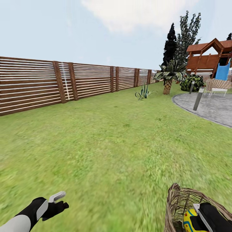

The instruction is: Take the three Easter eggs out of the wicker basket on the lawn in the garden, then place them on the lawn next to a single tree (choose any tree) so that all three eggs are next to the same tree and none are left in the basket.

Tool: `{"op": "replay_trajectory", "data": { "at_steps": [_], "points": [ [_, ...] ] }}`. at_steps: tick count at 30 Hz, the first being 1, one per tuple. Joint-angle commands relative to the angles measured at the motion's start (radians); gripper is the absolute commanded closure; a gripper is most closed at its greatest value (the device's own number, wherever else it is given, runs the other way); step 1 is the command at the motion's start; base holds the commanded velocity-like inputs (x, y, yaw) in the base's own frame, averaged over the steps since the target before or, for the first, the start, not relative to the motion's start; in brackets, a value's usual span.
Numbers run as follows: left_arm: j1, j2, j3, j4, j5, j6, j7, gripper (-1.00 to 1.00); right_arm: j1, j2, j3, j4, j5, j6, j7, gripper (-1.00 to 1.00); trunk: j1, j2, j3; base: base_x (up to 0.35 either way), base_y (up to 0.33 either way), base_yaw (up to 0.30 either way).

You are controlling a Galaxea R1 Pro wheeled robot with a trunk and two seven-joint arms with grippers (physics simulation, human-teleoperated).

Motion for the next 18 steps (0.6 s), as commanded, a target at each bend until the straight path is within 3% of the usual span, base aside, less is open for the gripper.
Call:
{"op": "replay_trajectory", "data": {
  "at_steps": [1, 18],
  "points": [
    [0.0, 0.0, 0.001, -0.001, 0.008, 0.007, 0.0, -1.0, 0.0, 0.001, -0.004, -0.002, 0.011, 0.004, 0.009, 1.0, -0.001, 0.0, 0.003, 0.0, 0.0, 0.0],
    [0.0, 0.0, 0.002, -0.001, 0.008, 0.007, 0.0, -1.0, 0.0, 0.001, -0.006, -0.002, 0.011, 0.004, 0.009, 1.0, -0.008, 0.004, 0.069, 0.0, 0.0, 0.0]
  ]
}}
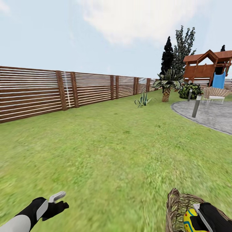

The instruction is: Take the three Easter eggs out of the wicker basket on the lawn in the garden, then place them on the lawn next to a single tree (choose any tree) so that all three eggs are next to the same tree and none are left in the basket.

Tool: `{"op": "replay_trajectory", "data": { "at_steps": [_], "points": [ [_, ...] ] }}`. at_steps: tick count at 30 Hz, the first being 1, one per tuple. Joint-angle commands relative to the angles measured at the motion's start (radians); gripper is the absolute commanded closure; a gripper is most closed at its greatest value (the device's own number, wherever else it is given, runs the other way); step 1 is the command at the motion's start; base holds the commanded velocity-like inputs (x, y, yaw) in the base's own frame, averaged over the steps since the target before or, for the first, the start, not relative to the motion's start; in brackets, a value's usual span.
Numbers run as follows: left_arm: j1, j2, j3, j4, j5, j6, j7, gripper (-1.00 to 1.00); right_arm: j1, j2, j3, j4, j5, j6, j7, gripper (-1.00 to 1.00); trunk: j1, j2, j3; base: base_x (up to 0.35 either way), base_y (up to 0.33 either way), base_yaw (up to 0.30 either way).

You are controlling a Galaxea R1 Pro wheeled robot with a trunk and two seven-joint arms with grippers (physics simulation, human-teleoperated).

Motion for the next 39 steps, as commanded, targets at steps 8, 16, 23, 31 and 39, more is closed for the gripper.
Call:
{"op": "replay_trajectory", "data": {
  "at_steps": [8, 16, 23, 31, 39],
  "points": [
    [0.0, 0.0, 0.002, -0.001, 0.008, 0.007, 0.0, -1.0, 0.0, 0.001, -0.005, -0.002, 0.011, 0.004, 0.008, 1.0, -0.004, 0.001, 0.03, 0.0, 0.0, 0.0],
    [0.0, 0.0, 0.001, 0.0, 0.005, 0.007, 0.0, -1.0, 0.0, 0.001, -0.005, -0.002, 0.011, 0.004, 0.008, 1.0, -0.007, 0.003, 0.061, -0.264, 0.009, 0.0],
    [0.0, 0.0, 0.0, 0.0, 0.008, 0.007, 0.0, -1.0, 0.0, 0.001, -0.005, -0.002, 0.011, 0.004, 0.008, 1.0, -0.011, 0.005, 0.088, -0.023, 0.0, 0.0],
    [0.0, 0.0, 0.001, 0.0, 0.008, 0.007, 0.0, -1.0, 0.0, 0.002, -0.003, -0.002, 0.011, 0.004, 0.009, 1.0, -0.041, 0.061, 0.113, 0.0, 0.0, 0.0],
    [0.0, 0.005, 0.004, -0.001, 0.008, 0.007, 0.0, -1.0, 0.0, 0.002, -0.003, -0.002, 0.011, 0.004, 0.008, 1.0, -0.072, 0.117, 0.138, 0.0, 0.0, 0.0]
  ]
}}
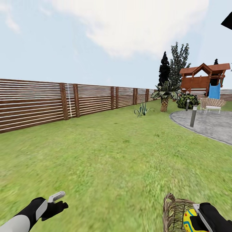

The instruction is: Take the three Easter eggs out of the wicker basket on the lawn in the garden, then place them on the lawn next to a single tree (choose any tree) so that all three eggs are next to the same tree and none are left in the basket.

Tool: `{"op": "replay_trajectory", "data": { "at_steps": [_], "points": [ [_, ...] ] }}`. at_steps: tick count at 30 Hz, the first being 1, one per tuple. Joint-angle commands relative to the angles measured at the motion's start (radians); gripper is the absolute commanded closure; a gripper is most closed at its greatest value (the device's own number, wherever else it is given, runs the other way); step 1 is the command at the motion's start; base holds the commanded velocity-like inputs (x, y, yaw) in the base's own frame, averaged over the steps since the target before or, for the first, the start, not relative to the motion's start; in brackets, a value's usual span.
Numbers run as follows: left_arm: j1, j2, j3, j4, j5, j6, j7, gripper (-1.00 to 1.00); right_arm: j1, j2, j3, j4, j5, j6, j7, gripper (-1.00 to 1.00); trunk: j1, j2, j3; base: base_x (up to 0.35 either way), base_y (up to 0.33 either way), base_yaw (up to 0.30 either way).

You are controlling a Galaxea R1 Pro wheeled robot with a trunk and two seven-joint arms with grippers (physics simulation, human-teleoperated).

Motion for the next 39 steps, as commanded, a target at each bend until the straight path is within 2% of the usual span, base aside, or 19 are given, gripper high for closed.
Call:
{"op": "replay_trajectory", "data": {
  "at_steps": [1, 4, 7, 9, 34, 39],
  "points": [
    [0.0, 0.001, 0.002, -0.001, 0.008, 0.007, 0.001, -1.0, 0.0, 0.0, -0.005, -0.002, 0.011, 0.004, 0.009, 1.0, -0.004, 0.007, 0.002, 0.0, 0.0, 0.0],
    [0.0, 0.007, 0.002, -0.001, 0.005, 0.007, 0.001, -1.0, 0.0, -0.001, -0.006, -0.002, 0.011, 0.004, 0.009, 1.0, -0.016, 0.028, 0.011, 0.0, 0.0, 0.0],
    [0.0, 0.064, 0.002, -0.003, 0.008, 0.009, -0.001, -1.0, 0.0, -0.001, -0.005, -0.002, 0.011, 0.004, 0.009, 1.0, -0.027, 0.049, 0.021, 0.0, 0.0, 0.0],
    [0.0, 0.072, 0.001, -0.003, 0.005, 0.009, -0.001, -1.0, 0.0, -0.001, -0.005, -0.002, 0.011, 0.004, 0.009, 1.0, -0.035, 0.063, 0.027, 0.0, 0.0, 0.0],
    [0.0, 0.072, -0.003, -0.003, 0.001, 0.012, 0.004, -1.0, 0.0, 0.001, -0.004, -0.001, 0.011, 0.004, 0.009, 1.0, -0.131, 0.238, 0.105, 0.0, 0.0, 0.0],
    [0.0, 0.072, -0.003, -0.003, 0.001, 0.013, 0.001, -1.0, 0.0, 0.001, -0.005, -0.001, 0.011, 0.004, 0.009, 1.0, -0.131, 0.238, 0.105, 0.0, 0.111, 0.0]
  ]
}}
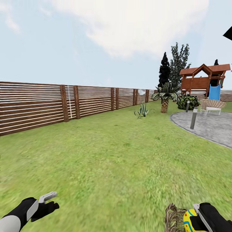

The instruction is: Take the three Easter eggs out of the wicker basket on the lawn in the garden, then place them on the lawn next to a single tree (choose any tree) so that all three eggs are next to the same tree and none are left in the basket.

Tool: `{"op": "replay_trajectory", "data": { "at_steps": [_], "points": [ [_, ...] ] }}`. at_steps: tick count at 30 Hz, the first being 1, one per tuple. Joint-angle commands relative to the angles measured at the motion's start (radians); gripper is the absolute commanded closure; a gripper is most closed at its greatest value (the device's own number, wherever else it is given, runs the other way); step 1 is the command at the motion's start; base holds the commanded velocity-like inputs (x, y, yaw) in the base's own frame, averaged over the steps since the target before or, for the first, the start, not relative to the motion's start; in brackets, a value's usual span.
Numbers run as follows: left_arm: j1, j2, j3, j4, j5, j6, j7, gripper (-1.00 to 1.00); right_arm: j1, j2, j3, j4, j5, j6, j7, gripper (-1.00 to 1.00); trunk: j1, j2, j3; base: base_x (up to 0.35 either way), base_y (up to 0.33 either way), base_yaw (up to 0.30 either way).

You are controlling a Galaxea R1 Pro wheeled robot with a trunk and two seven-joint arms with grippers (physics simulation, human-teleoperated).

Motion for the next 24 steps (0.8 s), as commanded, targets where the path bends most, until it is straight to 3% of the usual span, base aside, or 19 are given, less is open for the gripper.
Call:
{"op": "replay_trajectory", "data": {
  "at_steps": [1, 11, 24],
  "points": [
    [0.0, 0.0, 0.001, -0.001, 0.01, 0.007, 0.0, -1.0, 0.0, 0.001, -0.005, -0.002, 0.011, 0.005, 0.009, 1.0, 0.0, -0.001, -0.001, 0.0, 0.295, 0.0],
    [0.0, -0.001, 0.001, -0.001, 0.01, 0.005, 0.002, -1.0, 0.0, 0.0, -0.005, -0.002, 0.011, 0.005, 0.009, 1.0, 0.0, -0.001, -0.001, 0.0, 0.292, 0.0],
    [0.0, -0.004, 0.001, 0.0, 0.01, 0.004, 0.002, -1.0, 0.0, 0.001, -0.005, -0.002, 0.011, 0.005, 0.009, 1.0, -0.046, 0.083, 0.036, 0.0, 0.008, 0.0]
  ]
}}
